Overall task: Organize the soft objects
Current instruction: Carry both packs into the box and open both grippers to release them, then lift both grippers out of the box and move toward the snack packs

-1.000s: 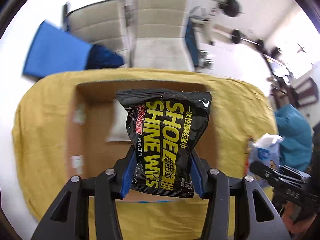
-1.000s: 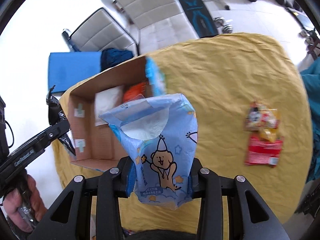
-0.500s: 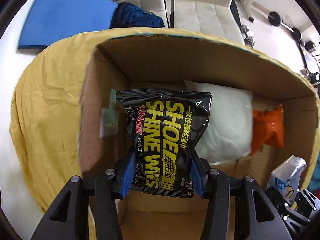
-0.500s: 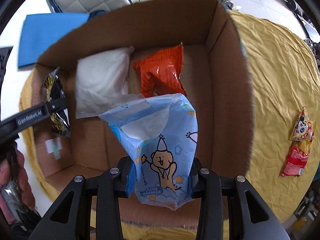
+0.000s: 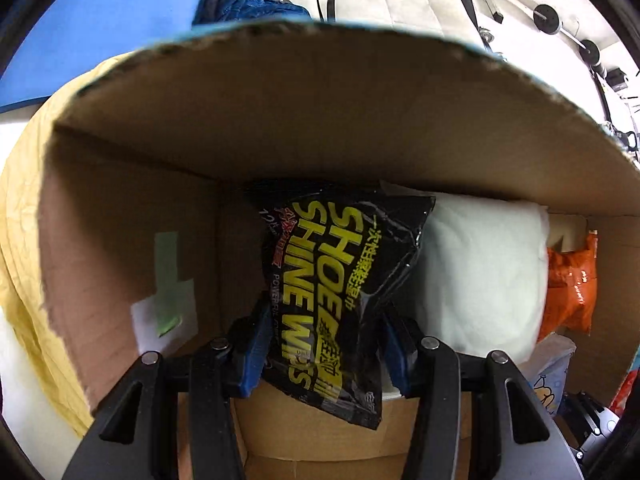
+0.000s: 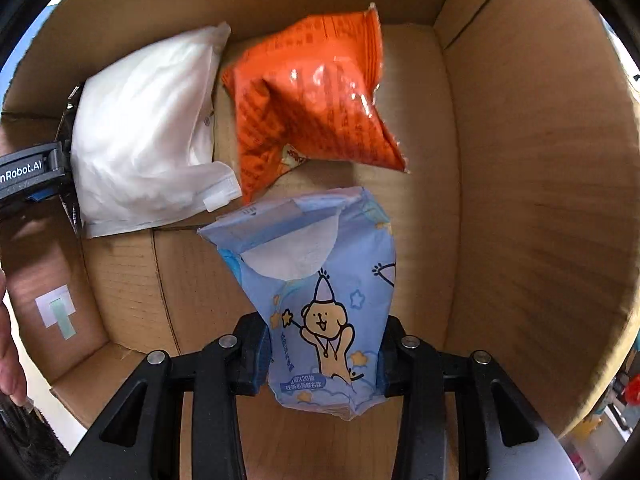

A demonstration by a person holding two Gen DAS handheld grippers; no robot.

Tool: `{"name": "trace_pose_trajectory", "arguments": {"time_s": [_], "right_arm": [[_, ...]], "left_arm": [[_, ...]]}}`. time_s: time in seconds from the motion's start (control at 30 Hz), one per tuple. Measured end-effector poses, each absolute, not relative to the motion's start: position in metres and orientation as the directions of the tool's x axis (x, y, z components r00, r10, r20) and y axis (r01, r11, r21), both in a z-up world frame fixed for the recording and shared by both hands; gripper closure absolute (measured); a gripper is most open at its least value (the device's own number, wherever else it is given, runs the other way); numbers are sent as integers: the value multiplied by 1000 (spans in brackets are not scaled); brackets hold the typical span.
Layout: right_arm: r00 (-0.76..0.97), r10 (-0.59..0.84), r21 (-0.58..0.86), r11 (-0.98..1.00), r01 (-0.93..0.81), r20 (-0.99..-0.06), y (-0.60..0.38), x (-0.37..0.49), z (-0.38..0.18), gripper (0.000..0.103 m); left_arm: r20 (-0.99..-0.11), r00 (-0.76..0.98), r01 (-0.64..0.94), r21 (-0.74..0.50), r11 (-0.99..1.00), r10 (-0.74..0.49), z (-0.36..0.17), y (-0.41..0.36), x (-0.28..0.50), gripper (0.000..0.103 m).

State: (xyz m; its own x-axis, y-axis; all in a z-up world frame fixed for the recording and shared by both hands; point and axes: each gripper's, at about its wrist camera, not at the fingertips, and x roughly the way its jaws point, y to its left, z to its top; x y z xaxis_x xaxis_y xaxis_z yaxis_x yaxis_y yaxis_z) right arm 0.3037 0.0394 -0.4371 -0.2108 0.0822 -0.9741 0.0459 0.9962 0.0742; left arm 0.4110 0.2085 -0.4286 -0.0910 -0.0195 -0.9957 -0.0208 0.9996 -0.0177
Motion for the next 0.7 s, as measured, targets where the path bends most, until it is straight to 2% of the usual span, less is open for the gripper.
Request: {"name": "trace_pose_trajectory", "arguments": {"time_s": [0.2,0.3,0.4,0.47,0.53,0.63,0.7], "right_arm": [[-212,63,60,998,21,-975,52,313,-446,56],[-211,54,53,999,8,-976,61,316,-446,49],[-216,70,71,998,3,-974,67,320,-445,37],[-209,63,64,998,4,-976,70,319,-441,20],[-191,65,65,998,4,-979,75,318,-435,18],[-171,77,76,997,14,-982,76,320,-424,18],[-150,93,91,996,20,-984,76,321,-412,16]], "left_arm": [[-991,-126,-33,-48,998,-52,-426,211,413,56],[-988,-139,-48,-67,997,-73,-418,214,411,55],[-985,-147,-48,-87,995,-93,-408,215,408,53],[-985,-140,-49,-97,994,-103,-400,218,405,53],[-986,-122,-58,-111,992,-118,-390,220,400,50],[-991,-83,-59,-105,993,-109,-371,223,386,39],[-993,-59,-51,-100,994,-103,-357,225,381,38]]}}
